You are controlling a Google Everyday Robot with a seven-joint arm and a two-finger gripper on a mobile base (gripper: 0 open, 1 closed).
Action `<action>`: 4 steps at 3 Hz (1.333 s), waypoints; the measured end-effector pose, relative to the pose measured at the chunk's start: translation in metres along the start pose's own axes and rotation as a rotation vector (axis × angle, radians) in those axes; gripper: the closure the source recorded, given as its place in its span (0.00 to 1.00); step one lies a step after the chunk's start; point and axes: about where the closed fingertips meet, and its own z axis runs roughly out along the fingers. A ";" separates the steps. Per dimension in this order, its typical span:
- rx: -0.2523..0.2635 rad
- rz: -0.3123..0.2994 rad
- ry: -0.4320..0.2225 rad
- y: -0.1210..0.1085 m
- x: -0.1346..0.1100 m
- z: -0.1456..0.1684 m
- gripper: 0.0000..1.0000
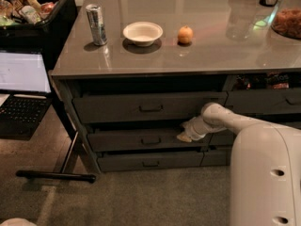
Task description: Open middle drawer
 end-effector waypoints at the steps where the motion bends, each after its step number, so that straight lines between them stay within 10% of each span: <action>1: 0.006 0.003 -0.001 -0.001 0.000 0.000 1.00; 4: 0.040 0.017 -0.007 -0.002 -0.001 -0.012 1.00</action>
Offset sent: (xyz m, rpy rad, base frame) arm -0.1309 -0.0611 0.0029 0.0111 -0.2590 -0.3657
